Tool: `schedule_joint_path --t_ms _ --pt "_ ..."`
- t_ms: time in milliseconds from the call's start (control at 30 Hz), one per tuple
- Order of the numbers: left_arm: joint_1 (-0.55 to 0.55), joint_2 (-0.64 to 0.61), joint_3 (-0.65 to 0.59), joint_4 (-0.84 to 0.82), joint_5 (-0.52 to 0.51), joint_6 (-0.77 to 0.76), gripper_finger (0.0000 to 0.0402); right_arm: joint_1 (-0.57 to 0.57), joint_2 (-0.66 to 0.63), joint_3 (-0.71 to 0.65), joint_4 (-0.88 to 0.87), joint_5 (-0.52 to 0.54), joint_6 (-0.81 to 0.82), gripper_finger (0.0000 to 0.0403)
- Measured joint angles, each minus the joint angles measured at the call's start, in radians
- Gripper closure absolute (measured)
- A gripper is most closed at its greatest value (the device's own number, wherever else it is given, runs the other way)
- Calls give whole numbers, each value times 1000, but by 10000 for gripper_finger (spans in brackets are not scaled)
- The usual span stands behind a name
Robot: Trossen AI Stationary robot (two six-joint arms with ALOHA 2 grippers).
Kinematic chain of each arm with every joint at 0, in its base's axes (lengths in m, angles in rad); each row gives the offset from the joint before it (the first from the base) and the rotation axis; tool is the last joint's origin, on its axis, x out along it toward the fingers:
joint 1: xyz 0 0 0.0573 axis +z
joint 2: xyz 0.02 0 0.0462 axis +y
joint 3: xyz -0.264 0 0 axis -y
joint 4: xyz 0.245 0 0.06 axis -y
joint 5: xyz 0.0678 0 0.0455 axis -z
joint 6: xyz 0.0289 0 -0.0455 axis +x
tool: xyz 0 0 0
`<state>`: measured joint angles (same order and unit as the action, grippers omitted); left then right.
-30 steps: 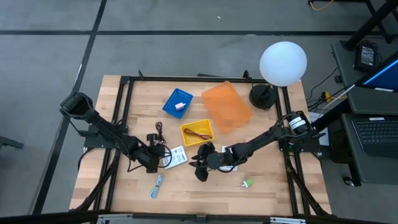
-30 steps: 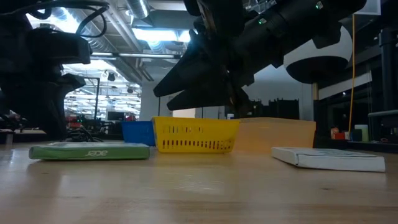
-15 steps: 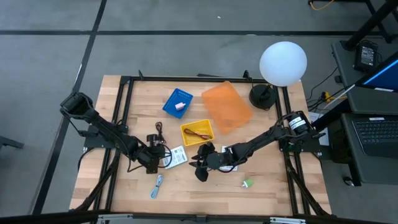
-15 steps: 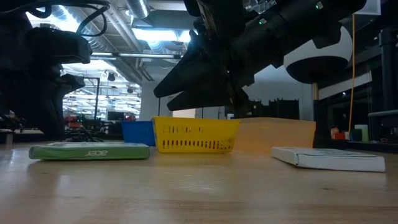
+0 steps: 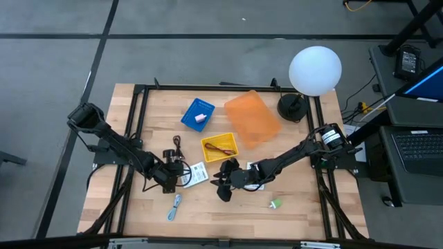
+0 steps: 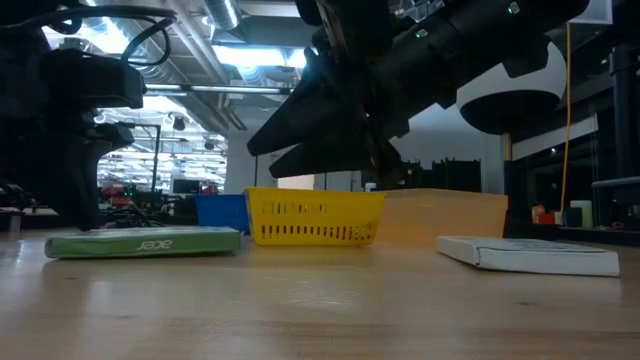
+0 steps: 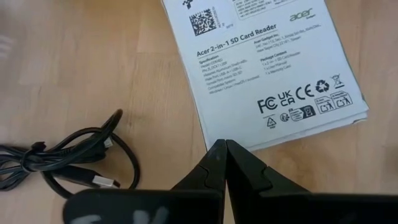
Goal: Pick and place items into bin
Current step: Put the white card reader box into the orange bin
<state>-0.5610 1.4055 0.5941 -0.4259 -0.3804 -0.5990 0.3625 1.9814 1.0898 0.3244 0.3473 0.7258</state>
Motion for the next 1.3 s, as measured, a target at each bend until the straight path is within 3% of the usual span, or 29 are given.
schedule_joint_path --t_ms 900,1300 --pt "0 4 0 -31 -20 -16 400 2 43 1 18 1 192 276" --pt "0 4 -1 -29 -20 -26 400 -3 166 62 96 -2 241 276"
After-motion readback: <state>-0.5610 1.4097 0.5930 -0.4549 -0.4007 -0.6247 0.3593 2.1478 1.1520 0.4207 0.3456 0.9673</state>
